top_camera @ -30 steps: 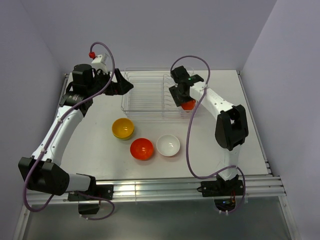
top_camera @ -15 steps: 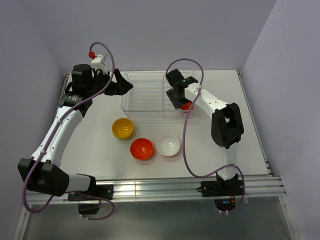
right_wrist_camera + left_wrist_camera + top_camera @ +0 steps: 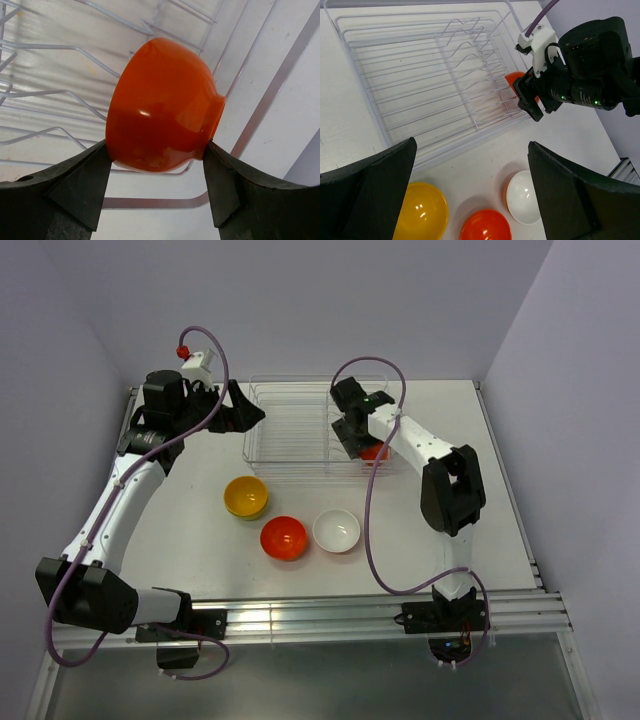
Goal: Load the bowls into the dish rack
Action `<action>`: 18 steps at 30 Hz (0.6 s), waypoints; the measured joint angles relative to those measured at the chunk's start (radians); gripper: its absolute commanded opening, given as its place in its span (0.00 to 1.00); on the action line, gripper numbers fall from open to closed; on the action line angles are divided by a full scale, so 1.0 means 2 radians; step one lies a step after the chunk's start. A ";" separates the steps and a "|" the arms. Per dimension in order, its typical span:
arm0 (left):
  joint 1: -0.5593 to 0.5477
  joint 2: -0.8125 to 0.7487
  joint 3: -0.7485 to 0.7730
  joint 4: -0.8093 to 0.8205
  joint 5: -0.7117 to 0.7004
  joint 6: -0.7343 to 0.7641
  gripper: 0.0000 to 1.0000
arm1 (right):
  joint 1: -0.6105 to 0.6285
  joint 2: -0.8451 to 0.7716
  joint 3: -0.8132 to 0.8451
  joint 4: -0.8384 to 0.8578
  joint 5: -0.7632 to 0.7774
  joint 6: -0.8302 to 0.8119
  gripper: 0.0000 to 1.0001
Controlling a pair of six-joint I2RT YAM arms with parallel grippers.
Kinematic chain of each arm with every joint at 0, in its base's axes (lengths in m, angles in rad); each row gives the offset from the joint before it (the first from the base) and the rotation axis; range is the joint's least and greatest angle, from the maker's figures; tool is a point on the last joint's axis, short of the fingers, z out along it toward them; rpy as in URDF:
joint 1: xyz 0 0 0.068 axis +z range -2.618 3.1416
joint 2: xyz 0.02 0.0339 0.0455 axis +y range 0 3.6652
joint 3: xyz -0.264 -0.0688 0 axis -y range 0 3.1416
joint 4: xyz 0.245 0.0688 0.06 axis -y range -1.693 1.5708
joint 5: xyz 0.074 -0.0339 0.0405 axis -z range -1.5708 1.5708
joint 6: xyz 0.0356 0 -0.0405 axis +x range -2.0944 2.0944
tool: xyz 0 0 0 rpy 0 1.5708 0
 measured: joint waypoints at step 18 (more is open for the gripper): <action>0.000 0.000 0.000 -0.002 0.000 0.001 0.99 | 0.000 -0.001 0.036 -0.016 -0.035 0.011 1.00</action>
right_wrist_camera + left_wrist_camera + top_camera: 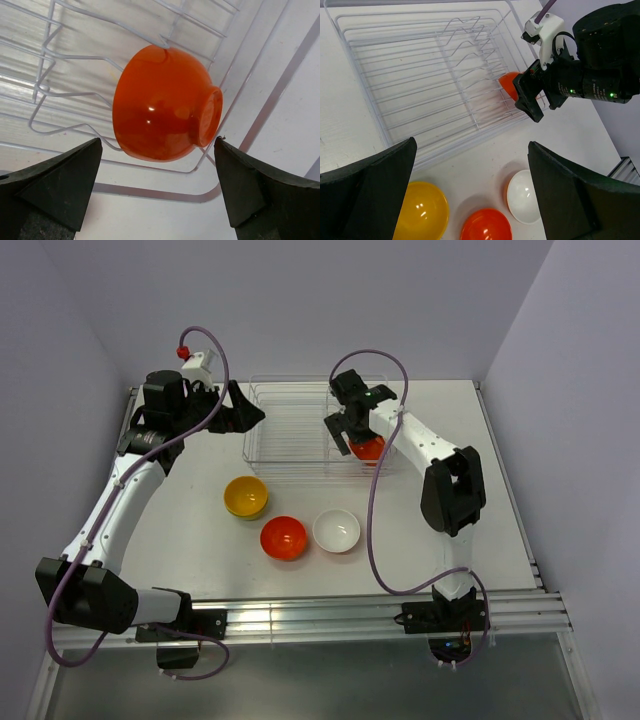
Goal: Load the bowls into the dish rack
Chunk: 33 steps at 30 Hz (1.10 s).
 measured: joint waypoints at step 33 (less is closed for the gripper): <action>0.001 -0.005 -0.001 -0.019 0.001 0.029 0.99 | -0.045 -0.038 -0.041 0.035 -0.068 -0.002 0.72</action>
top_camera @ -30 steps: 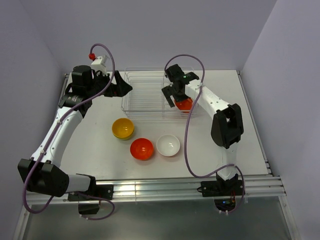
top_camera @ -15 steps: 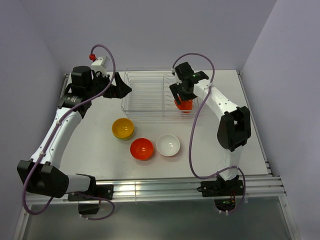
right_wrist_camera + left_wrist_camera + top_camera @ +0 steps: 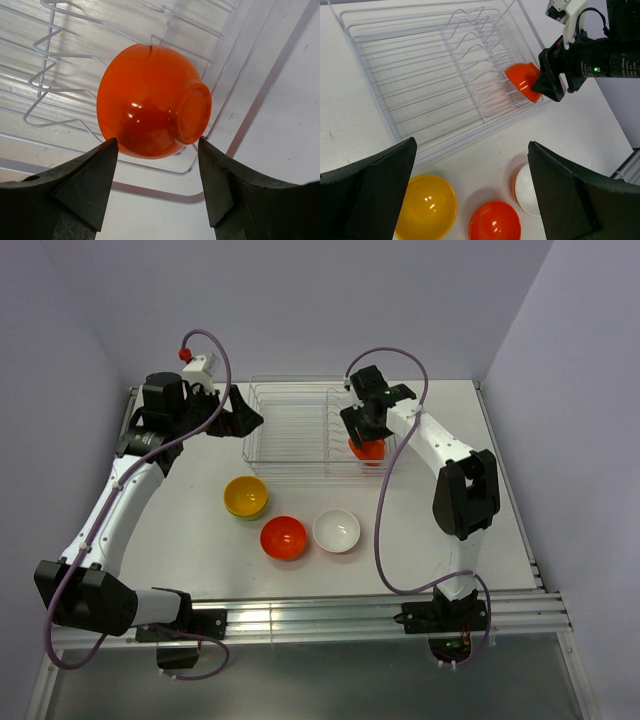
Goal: Load the bowls into the dish rack
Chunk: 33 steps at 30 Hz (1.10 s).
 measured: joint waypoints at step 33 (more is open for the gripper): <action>-0.141 0.122 -0.027 -0.280 0.043 0.526 0.69 | -0.138 -0.200 -0.013 -0.013 -0.253 0.009 1.00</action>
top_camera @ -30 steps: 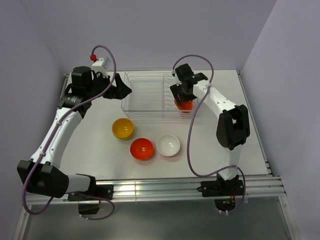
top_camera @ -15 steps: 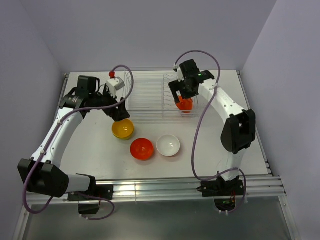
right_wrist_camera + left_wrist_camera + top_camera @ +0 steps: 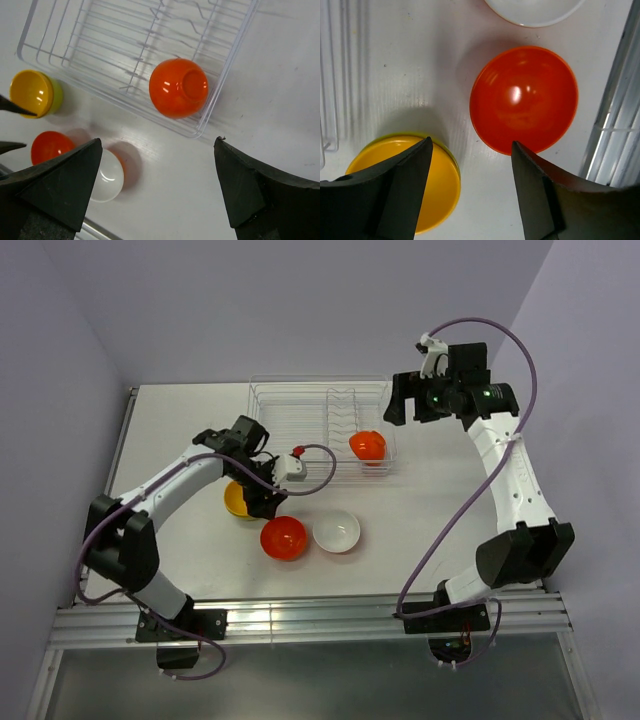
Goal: Load the bowls into the dish rack
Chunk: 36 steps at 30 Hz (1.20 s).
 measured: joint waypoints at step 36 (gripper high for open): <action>-0.081 0.045 -0.072 0.096 -0.043 0.040 0.00 | -0.047 -0.064 -0.090 -0.020 -0.087 0.025 1.00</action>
